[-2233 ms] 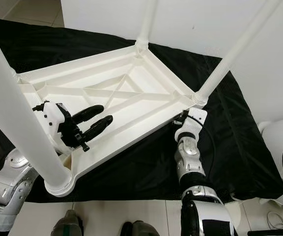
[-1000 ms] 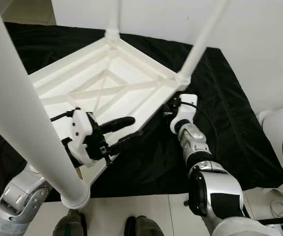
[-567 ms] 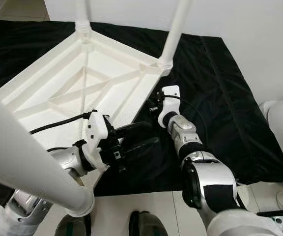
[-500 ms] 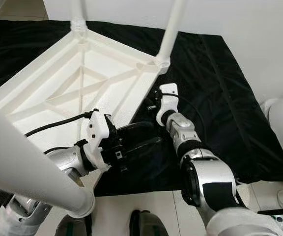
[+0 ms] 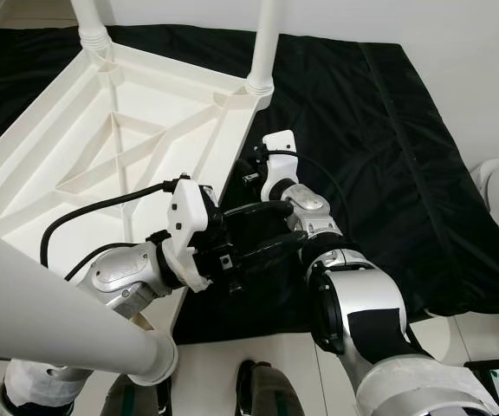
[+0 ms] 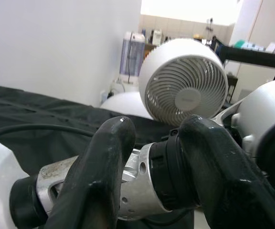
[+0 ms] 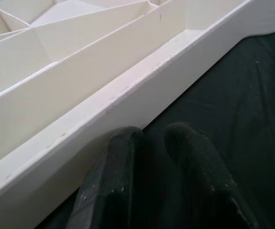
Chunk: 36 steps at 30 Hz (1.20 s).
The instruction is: Building children table
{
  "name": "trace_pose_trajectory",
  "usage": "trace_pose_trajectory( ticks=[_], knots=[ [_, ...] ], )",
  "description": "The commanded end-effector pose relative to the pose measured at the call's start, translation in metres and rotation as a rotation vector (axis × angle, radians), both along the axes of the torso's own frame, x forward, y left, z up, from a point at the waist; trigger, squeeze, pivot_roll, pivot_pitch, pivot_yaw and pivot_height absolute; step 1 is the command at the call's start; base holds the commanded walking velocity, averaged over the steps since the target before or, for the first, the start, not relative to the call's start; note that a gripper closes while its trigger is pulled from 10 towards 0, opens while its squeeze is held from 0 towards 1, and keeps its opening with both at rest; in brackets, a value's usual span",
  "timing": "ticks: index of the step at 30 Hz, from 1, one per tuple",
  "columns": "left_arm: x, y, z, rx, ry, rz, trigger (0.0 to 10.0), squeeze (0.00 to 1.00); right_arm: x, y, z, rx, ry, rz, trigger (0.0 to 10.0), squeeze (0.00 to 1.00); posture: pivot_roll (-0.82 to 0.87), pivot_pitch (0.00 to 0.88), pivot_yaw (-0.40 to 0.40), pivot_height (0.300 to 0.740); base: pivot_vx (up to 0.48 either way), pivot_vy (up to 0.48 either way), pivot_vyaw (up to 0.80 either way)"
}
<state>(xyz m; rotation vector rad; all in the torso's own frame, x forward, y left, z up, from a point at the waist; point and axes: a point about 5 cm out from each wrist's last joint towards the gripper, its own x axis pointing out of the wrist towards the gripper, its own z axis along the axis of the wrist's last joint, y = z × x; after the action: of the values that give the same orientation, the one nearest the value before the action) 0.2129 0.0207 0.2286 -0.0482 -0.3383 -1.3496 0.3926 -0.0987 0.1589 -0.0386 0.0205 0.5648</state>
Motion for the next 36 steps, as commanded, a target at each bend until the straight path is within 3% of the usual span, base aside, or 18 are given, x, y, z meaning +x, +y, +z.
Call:
trace_pose_trajectory(
  ticks=[1,3,6,11,14,15,17,25,29,36],
  knots=[
    [-0.001,-0.008,-0.002,0.011,0.001,-0.01,10.0,0.0,-0.002,0.006,-0.001,-0.027,-0.024,0.027,10.0,0.0,0.11,0.164,-0.012,0.74,0.0,0.0,0.0],
    [0.002,-0.008,-0.003,0.022,-0.006,-0.006,10.0,0.0,-0.002,0.0,-0.001,-0.013,-0.035,0.007,10.0,0.0,0.11,0.161,-0.013,0.74,0.0,0.0,0.0],
    [0.014,0.005,-0.011,0.073,-0.031,0.028,10.0,0.0,-0.005,-0.027,-0.001,0.039,-0.114,-0.086,10.0,0.0,0.09,0.147,-0.018,0.74,0.0,0.0,0.0],
    [0.022,0.023,-0.016,0.14,-0.072,0.049,10.0,0.0,-0.017,-0.046,-0.007,0.081,-0.175,-0.121,10.0,0.0,0.09,0.135,-0.028,0.74,0.0,0.0,0.0],
    [0.037,0.045,-0.016,0.188,-0.076,0.13,10.0,0.0,-0.039,-0.064,-0.014,0.102,-0.234,-0.155,10.0,0.0,0.08,0.125,-0.032,0.74,0.0,0.0,0.0],
    [0.037,0.045,-0.016,0.188,-0.076,0.13,10.0,0.0,-0.039,-0.064,-0.014,0.102,-0.234,-0.155,10.0,0.0,0.08,0.125,-0.032,0.74,0.0,0.0,0.0],
    [0.046,0.053,-0.013,0.184,-0.084,0.197,10.0,0.0,-0.054,-0.071,-0.014,0.124,-0.264,-0.19,10.0,0.0,0.08,0.118,-0.033,0.74,0.0,0.0,0.0],
    [0.059,0.069,-0.013,0.203,-0.054,0.291,10.0,0.0,-0.092,-0.068,-0.012,0.195,-0.309,-0.269,10.0,0.0,0.07,0.097,-0.041,0.74,0.0,0.0,0.0],
    [0.059,0.078,-0.013,0.18,-0.053,0.29,10.0,0.0,-0.105,-0.066,-0.007,0.227,-0.323,-0.272,10.0,0.0,0.06,0.083,-0.04,0.74,0.0,0.0,0.0],
    [0.053,0.104,-0.026,0.223,-0.082,0.239,10.0,0.0,-0.127,-0.07,0.001,0.233,-0.31,-0.273,10.0,0.0,0.06,0.034,-0.04,0.74,0.0,0.0,0.0]
  ],
)
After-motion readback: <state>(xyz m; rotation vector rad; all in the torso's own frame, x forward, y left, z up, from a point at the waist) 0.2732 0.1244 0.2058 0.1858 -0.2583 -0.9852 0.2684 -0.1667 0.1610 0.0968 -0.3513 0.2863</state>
